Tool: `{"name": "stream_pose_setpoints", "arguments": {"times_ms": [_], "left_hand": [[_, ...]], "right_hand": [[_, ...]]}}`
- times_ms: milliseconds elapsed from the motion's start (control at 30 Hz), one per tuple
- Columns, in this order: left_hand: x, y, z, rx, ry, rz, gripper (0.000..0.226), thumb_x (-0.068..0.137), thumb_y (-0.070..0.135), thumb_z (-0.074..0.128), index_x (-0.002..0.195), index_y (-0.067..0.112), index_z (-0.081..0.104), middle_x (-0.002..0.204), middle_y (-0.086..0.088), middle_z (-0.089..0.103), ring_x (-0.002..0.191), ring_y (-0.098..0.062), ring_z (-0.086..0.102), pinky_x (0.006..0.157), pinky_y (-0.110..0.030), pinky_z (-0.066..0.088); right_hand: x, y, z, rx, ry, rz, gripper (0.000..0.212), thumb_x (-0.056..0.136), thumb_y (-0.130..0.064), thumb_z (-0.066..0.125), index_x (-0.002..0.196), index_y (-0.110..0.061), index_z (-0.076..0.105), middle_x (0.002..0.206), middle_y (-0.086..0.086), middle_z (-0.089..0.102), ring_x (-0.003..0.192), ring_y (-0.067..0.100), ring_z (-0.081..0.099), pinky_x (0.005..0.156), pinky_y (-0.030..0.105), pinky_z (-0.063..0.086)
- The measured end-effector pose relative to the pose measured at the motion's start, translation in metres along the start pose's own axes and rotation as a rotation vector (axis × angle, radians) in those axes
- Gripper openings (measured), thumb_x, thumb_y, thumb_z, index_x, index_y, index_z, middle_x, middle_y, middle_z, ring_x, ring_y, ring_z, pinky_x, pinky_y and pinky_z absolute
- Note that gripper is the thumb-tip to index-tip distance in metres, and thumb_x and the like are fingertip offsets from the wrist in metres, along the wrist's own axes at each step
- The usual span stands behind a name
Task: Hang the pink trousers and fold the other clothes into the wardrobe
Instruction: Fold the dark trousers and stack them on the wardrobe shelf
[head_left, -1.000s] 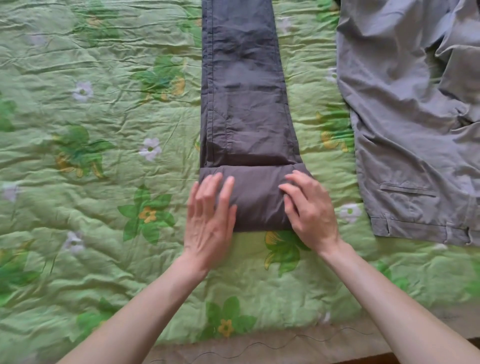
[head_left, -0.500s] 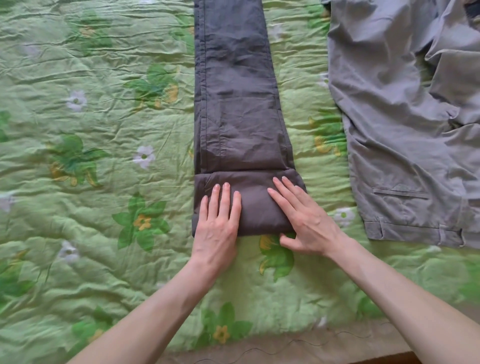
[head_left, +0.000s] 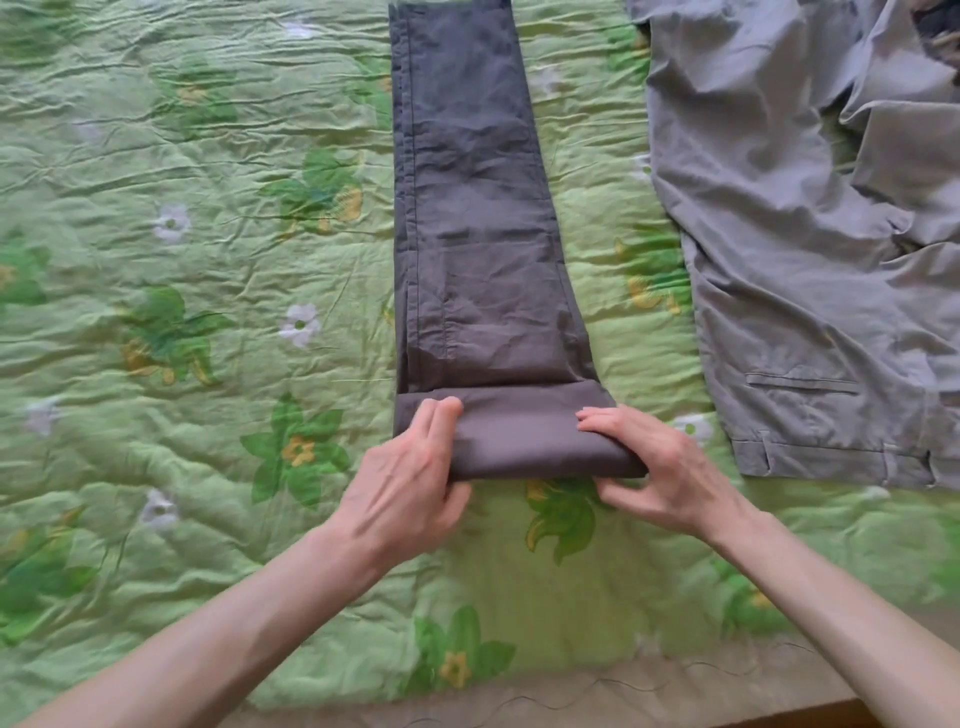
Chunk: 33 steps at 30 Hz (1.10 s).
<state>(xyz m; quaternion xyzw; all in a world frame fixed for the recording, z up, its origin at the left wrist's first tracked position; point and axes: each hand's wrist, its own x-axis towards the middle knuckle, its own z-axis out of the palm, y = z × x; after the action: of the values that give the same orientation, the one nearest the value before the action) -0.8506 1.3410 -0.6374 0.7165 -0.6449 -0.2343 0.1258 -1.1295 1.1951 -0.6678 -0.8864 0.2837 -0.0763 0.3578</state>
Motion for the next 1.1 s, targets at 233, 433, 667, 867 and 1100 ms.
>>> {"name": "stream_pose_setpoints", "arguments": {"times_ms": [233, 433, 667, 867, 1100], "left_hand": [[-0.018, -0.016, -0.026, -0.594, 0.101, -0.342, 0.028, 0.08, 0.025, 0.088, 0.093, 0.026, 0.064, 0.075, 0.006, 0.073, 0.061, -0.003, 0.059, 0.061, -0.024, 0.05], [-0.013, -0.017, -0.012, -0.942, 0.233, -0.554, 0.008, 0.089, 0.02, 0.08, 0.093, 0.015, 0.076, 0.08, 0.007, 0.076, 0.075, -0.002, 0.066, 0.069, -0.015, 0.051], [0.002, -0.027, 0.007, -0.82, 0.249, -0.484, 0.012, 0.105, 0.022, 0.062, 0.114, 0.027, 0.067, 0.103, 0.019, 0.076, 0.101, 0.001, 0.07, 0.09, -0.022, 0.054], [0.025, -0.036, 0.02, -0.464, 0.308, -0.492, 0.046, 0.103, 0.053, 0.051, 0.125, 0.013, 0.054, 0.096, -0.008, 0.075, 0.09, -0.038, 0.071, 0.079, -0.048, 0.054], [0.046, -0.035, 0.03, -0.379, 0.404, -0.635, 0.04, 0.102, 0.044, 0.062, 0.118, 0.011, 0.045, 0.083, -0.008, 0.064, 0.084, -0.044, 0.066, 0.067, -0.042, 0.042]], "right_hand": [[-0.017, -0.025, 0.003, 0.373, 0.29, 0.378, 0.034, 0.081, -0.036, 0.084, 0.106, -0.027, 0.063, 0.089, -0.011, 0.073, 0.079, 0.003, 0.07, 0.071, 0.019, 0.054], [0.012, -0.03, 0.026, 0.476, 0.402, 0.541, 0.045, 0.082, -0.065, 0.064, 0.114, -0.033, 0.061, 0.101, -0.014, 0.074, 0.097, 0.002, 0.07, 0.087, 0.027, 0.056], [0.053, -0.022, 0.032, 0.411, 0.454, 0.62, 0.043, 0.095, -0.056, 0.056, 0.12, -0.021, 0.055, 0.104, -0.012, 0.064, 0.09, 0.0, 0.061, 0.08, 0.003, 0.041], [0.068, -0.01, 0.044, 0.283, 0.481, 0.66, 0.038, 0.103, -0.047, 0.056, 0.11, -0.01, 0.052, 0.101, 0.007, 0.065, 0.096, 0.028, 0.063, 0.078, 0.033, 0.042], [0.086, -0.004, 0.049, -0.05, 0.458, 0.642, 0.052, 0.102, -0.051, 0.054, 0.139, -0.015, 0.045, 0.13, 0.011, 0.059, 0.11, 0.038, 0.062, 0.076, 0.041, 0.042]]}}
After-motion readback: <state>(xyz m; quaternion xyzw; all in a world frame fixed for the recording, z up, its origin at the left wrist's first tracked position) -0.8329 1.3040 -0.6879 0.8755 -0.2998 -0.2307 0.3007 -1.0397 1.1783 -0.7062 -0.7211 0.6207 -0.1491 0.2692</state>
